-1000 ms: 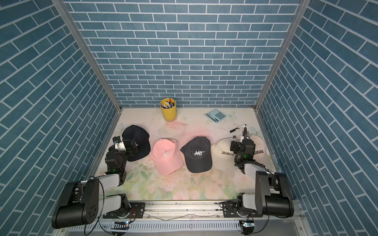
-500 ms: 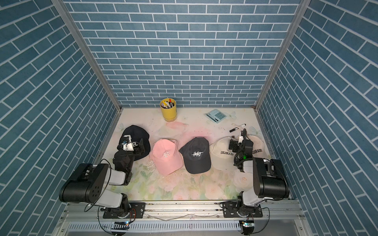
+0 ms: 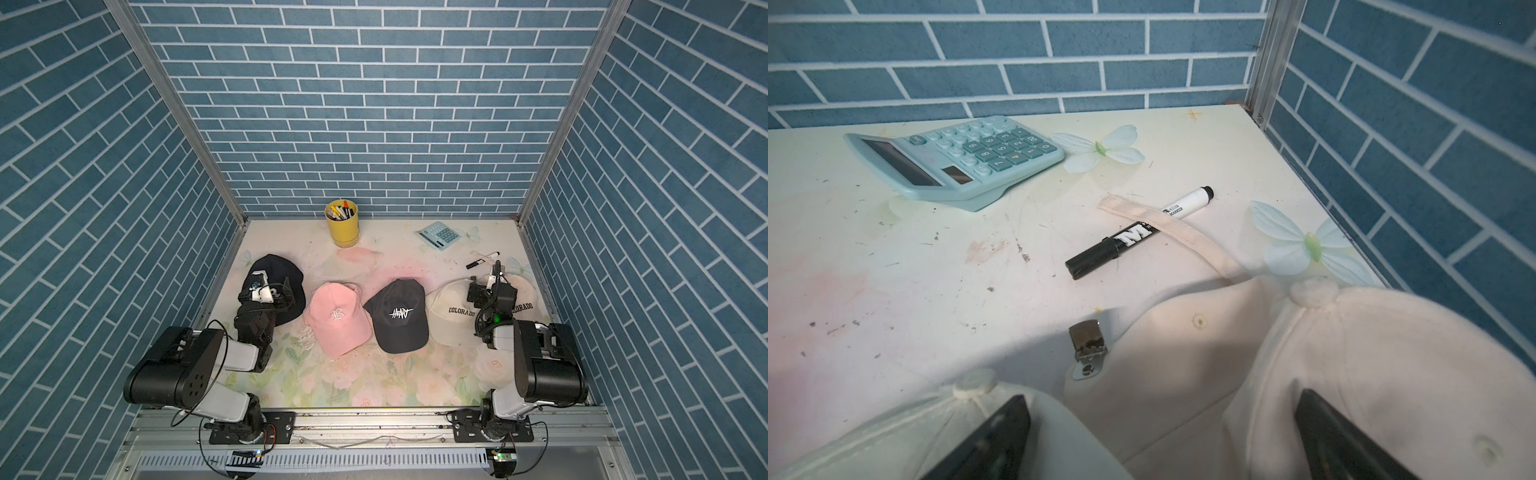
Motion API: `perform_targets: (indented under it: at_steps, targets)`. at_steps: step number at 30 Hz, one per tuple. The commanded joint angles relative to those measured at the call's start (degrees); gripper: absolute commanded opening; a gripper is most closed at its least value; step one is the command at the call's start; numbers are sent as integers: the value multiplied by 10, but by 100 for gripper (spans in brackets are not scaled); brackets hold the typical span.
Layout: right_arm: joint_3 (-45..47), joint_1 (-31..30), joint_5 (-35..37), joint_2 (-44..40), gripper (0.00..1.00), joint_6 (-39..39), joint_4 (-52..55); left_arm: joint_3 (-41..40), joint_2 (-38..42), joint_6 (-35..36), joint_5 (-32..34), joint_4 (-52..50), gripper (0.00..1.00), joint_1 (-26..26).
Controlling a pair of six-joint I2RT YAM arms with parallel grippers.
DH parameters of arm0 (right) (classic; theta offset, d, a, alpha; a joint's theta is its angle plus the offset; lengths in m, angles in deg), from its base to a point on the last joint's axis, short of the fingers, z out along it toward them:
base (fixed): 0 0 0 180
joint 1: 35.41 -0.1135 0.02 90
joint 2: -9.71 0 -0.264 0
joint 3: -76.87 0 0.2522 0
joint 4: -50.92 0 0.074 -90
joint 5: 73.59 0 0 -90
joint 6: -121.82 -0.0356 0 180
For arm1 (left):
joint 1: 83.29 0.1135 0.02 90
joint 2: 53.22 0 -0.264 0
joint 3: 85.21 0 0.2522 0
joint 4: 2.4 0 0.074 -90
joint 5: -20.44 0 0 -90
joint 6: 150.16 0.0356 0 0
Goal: Open the adjustable buckle of the baseball cap
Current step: Reset both arms
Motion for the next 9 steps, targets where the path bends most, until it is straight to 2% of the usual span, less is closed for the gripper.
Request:
perform_targets:
  at_steps: [1, 9]
  targets:
    - [-12, -1, 9, 7, 99, -4, 7, 10, 0, -3, -7, -3, 100, 6]
    - [-8, -1, 9, 5, 99, -4, 1, 12, 0, -4, -13, -7, 100, 8]
